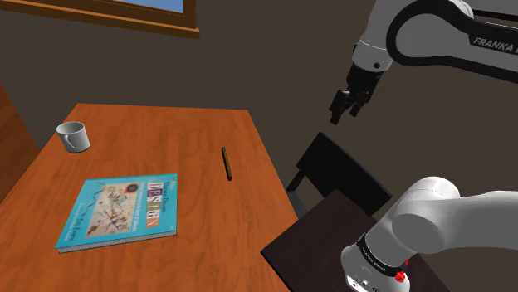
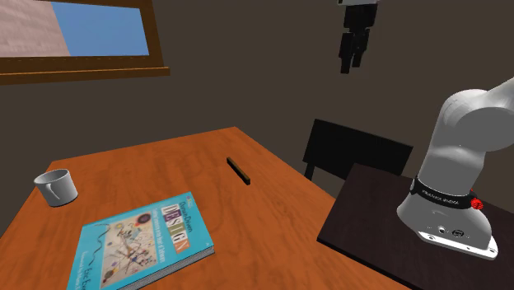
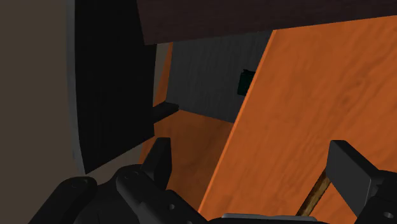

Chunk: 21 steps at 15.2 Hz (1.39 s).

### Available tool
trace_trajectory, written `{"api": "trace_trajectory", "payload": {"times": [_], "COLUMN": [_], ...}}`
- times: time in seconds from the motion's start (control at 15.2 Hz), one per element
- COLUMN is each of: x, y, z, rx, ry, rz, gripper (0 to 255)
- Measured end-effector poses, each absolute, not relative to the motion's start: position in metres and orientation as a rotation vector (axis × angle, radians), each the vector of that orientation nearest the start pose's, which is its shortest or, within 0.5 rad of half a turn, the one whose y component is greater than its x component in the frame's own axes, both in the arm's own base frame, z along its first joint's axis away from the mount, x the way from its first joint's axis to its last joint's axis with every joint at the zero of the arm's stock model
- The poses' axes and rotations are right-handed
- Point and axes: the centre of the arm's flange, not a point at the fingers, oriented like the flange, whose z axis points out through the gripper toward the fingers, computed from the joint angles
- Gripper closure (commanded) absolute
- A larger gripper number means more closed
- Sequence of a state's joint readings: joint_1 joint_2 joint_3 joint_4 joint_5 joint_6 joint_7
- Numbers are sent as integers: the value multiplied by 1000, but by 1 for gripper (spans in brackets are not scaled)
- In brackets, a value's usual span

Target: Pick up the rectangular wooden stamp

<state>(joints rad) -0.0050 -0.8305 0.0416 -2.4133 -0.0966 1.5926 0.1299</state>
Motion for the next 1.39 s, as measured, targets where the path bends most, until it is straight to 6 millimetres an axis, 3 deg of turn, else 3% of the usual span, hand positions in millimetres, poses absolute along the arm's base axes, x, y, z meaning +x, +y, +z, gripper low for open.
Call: {"api": "trace_trajectory", "payload": {"times": [0.2,0.66,1.39], "x": [308,361,454], "y": [10,32,63], "z": [569,498,403], "rx": [-3259,-3233,-3186], "ry": [187,273,412], "rz": [-31,-35,-47], "gripper": [0,0,0]}}
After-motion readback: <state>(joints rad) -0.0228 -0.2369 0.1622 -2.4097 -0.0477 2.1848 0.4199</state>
